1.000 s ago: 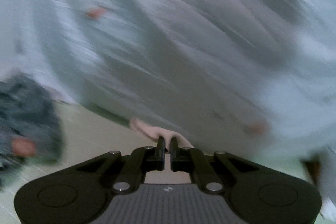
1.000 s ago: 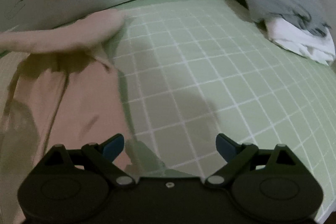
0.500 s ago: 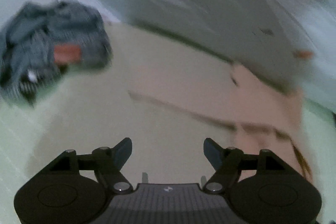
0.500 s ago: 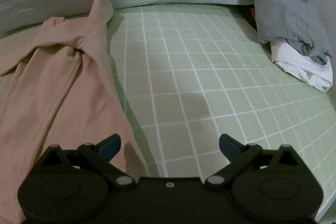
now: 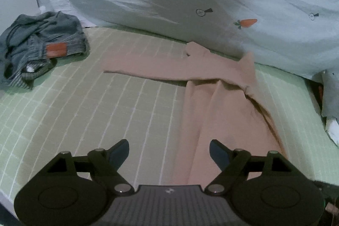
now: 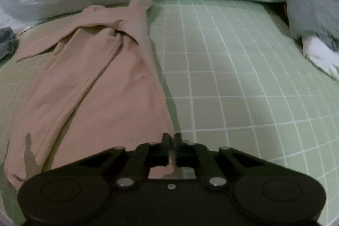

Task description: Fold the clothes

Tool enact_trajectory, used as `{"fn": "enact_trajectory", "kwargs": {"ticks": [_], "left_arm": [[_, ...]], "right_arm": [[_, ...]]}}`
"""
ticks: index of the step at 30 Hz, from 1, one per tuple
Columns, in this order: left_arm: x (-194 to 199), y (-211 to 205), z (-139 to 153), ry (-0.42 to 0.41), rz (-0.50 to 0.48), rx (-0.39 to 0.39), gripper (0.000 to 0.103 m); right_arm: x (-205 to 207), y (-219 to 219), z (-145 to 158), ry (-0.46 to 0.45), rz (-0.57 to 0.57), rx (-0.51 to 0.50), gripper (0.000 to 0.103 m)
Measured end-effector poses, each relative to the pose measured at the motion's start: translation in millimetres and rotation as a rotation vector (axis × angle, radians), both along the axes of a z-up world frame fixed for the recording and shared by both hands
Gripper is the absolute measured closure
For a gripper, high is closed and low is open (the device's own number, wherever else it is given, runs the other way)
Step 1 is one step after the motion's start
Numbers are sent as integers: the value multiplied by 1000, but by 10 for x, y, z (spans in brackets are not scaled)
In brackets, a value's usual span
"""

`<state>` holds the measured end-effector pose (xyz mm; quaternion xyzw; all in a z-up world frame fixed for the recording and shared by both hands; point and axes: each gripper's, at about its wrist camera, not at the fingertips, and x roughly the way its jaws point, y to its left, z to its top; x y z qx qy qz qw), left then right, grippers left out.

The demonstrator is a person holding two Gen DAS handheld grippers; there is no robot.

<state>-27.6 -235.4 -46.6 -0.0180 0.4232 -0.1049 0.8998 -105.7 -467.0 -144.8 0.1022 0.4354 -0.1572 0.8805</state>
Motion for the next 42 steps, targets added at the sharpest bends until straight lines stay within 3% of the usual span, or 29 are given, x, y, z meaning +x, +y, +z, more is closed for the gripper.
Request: {"fn": "enact_trajectory", "kwargs": {"ticks": [3, 7, 14, 16, 21, 23, 26, 28, 34, 42], "left_arm": [[-109, 93, 15, -7, 12, 29, 20], [-195, 336, 37, 16, 52, 2, 20], [-285, 840, 109, 27, 45, 12, 19], [-292, 981, 118, 15, 30, 18, 19], [-283, 1316, 15, 13, 14, 11, 19], [-256, 1441, -34, 15, 12, 8, 19], [-174, 1558, -64, 28, 28, 18, 19], [-133, 1608, -53, 28, 26, 13, 19], [-24, 1668, -126, 37, -23, -6, 16], [307, 1762, -165, 63, 45, -16, 16]], "right_arm": [[-61, 77, 45, -35, 17, -4, 101], [-119, 255, 271, -98, 31, -12, 101], [185, 868, 637, -163, 105, 6, 101], [330, 1090, 614, -148, 134, -5, 101], [550, 1319, 179, -54, 74, 69, 99], [524, 1382, 133, -58, 59, 86, 94], [417, 1402, 185, -78, 27, 136, 77], [342, 1347, 278, -108, -25, 175, 74], [382, 1454, 218, -45, -27, 63, 69], [455, 1619, 112, 50, -17, -104, 69]]}}
